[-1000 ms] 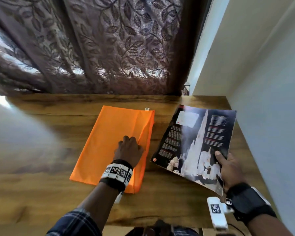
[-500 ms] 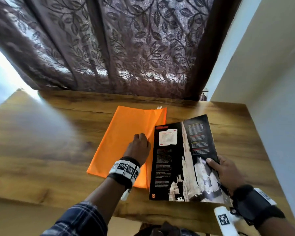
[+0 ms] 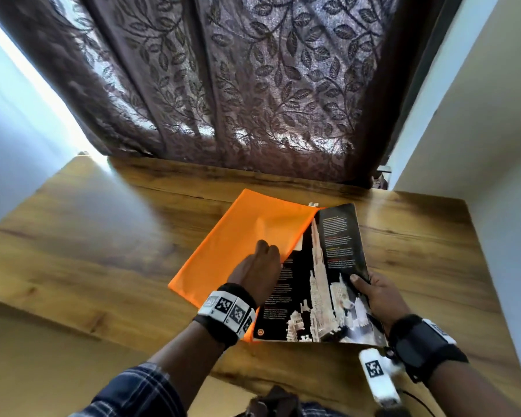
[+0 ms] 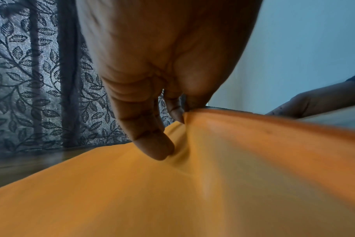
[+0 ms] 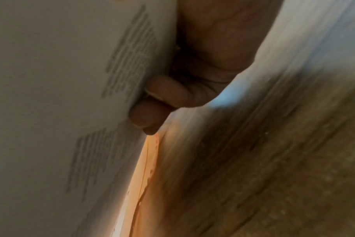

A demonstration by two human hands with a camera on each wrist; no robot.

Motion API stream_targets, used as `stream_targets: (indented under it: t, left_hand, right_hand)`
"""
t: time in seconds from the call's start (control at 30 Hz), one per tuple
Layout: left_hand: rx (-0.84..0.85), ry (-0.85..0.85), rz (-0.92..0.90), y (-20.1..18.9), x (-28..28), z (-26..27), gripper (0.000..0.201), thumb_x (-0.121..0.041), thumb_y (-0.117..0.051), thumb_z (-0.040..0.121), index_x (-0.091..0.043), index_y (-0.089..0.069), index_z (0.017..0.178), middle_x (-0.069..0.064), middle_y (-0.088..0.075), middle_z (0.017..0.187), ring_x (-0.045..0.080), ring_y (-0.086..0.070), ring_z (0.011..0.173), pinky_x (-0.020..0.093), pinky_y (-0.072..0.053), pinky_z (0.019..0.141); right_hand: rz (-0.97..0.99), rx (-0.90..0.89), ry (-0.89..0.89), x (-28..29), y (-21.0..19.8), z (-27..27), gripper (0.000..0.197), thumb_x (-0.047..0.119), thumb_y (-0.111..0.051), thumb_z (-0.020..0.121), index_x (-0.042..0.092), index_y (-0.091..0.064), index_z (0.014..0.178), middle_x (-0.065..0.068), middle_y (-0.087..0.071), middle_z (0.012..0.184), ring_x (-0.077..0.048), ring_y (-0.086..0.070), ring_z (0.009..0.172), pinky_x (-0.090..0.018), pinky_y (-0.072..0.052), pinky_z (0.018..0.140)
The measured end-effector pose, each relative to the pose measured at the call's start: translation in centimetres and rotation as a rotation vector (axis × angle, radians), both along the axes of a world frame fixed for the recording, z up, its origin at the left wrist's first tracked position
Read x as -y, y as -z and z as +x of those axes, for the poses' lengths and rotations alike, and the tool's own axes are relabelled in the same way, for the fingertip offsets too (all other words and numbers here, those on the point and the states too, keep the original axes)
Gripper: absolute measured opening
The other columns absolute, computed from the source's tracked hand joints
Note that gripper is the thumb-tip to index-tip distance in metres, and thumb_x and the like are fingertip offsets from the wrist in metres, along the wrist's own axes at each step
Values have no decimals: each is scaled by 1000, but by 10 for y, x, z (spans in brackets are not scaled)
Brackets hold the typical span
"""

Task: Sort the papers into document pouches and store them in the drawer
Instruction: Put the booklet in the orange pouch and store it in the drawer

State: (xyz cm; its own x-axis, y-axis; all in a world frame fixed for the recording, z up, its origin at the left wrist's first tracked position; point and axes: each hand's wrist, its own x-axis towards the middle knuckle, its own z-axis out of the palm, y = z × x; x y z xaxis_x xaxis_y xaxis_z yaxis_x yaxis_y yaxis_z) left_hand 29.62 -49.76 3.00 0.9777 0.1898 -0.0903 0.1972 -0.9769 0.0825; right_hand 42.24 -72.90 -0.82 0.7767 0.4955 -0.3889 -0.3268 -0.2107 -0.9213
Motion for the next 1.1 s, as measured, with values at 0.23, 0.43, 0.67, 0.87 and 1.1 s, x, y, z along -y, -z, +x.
stream_targets:
  t: [0.23, 0.43, 0.67, 0.87, 1.1]
  left_hand:
    - [9, -154, -192, -1, 10, -3, 12, -13, -46, 99, -8, -46, 109, 11, -52, 100, 38, -61, 75, 45, -46, 56]
    - [-73, -161, -258, 2, 26, 19, 31, -2, -53, 91, -6, -39, 118, 19, -56, 104, 46, -62, 87, 46, -42, 59]
    - [-162, -226, -164, 19, 37, 29, 53, -1, -47, 94, -4, -27, 143, 24, -56, 118, 47, -60, 99, 50, -47, 66]
    - [-229, -217, -46, 26, 33, 24, 52, -3, -35, 101, 8, -19, 149, 26, -69, 109, 44, -67, 93, 44, -46, 61]
    - [-171, -155, 2, 18, 37, 28, 55, -5, -39, 98, 9, -22, 149, 23, -70, 109, 43, -68, 96, 48, -54, 72]
  right_hand:
    - [-58, 92, 16, -21, 7, 6, 20, 6, -54, 99, 18, -70, 96, -8, -75, 93, -16, -66, 75, -28, -49, 72]
    - [-130, 160, -107, -42, 17, 0, 17, 31, -58, 99, 24, -73, 96, -6, -76, 97, -24, -70, 91, -44, -51, 87]
    - [-124, 29, -89, -55, 25, -3, 28, 36, -56, 91, 16, -73, 99, -7, -77, 97, -31, -73, 92, -57, -52, 94]
    - [-301, 210, -195, -50, 33, 4, 18, 28, -69, 84, 30, -75, 101, 7, -78, 92, -18, -74, 87, -52, -56, 90]
    - [-128, -47, -68, -77, 15, -9, 6, 5, -65, 91, 8, -71, 91, -18, -75, 86, -29, -69, 71, -48, -57, 73]
